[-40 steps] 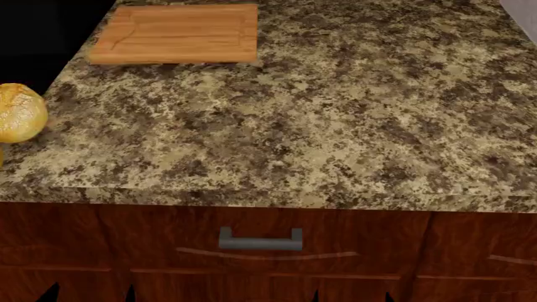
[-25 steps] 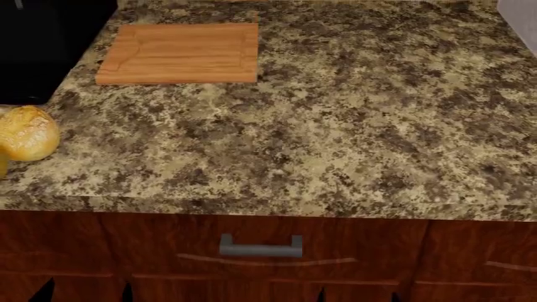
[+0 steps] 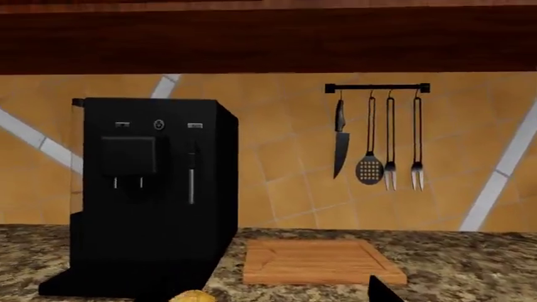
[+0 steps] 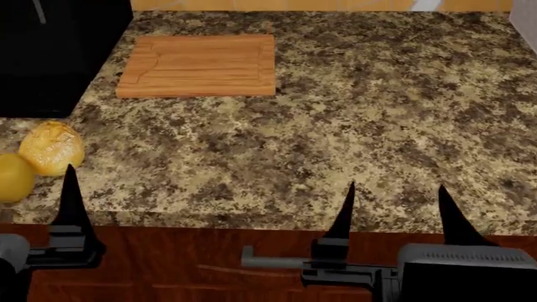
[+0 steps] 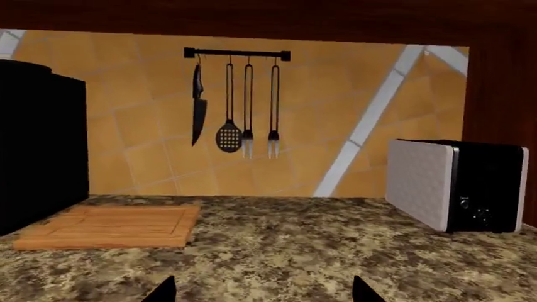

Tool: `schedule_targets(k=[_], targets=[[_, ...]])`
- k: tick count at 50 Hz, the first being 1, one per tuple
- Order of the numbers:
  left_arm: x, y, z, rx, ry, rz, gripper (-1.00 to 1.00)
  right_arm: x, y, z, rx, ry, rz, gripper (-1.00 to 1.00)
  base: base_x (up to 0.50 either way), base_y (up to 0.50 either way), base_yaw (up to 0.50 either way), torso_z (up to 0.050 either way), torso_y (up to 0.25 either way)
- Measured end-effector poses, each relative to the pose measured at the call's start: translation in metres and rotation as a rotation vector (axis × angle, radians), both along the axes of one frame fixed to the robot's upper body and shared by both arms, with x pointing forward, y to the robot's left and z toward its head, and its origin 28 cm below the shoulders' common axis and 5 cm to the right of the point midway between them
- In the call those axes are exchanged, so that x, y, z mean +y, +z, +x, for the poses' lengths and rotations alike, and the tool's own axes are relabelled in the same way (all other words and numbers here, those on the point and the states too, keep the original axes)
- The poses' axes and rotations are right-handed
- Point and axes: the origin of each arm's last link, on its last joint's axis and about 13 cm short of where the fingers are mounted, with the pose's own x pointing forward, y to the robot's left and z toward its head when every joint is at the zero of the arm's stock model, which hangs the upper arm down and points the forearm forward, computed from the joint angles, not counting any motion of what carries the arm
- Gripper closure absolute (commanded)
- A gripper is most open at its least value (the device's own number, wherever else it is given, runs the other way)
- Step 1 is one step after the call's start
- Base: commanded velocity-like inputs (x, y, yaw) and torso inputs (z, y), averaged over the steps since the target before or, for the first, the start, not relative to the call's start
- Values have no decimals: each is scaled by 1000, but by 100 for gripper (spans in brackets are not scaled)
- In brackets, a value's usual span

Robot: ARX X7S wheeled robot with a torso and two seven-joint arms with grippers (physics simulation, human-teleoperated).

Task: Place the bread and cheese on the cutting board.

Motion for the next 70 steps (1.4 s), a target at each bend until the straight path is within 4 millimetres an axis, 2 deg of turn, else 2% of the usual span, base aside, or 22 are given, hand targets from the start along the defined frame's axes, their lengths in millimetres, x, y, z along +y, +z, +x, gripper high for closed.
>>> schedule_targets(k=[12, 36, 44, 64, 70], targets=[[8, 18, -7, -44, 38, -16, -100, 8, 12, -8, -23, 49, -32, -100, 181, 446, 0, 4, 0], [11, 26, -12, -62, 47, -28, -100, 12, 17, -15, -54, 139, -6, -100, 498, 0, 0, 0, 0], [12, 27, -12, -62, 47, -34, -100, 12, 18, -15, -45, 132, 14, -100, 19, 0, 0, 0, 0], [12, 30, -14, -61, 35, -54, -100, 13, 19, -16, -47, 138, 22, -100, 270, -77, 0, 0, 1], [13, 40, -23, -55, 32, -77, -100, 13, 20, -16, -48, 139, 29, -100, 0, 0, 0, 0, 0]])
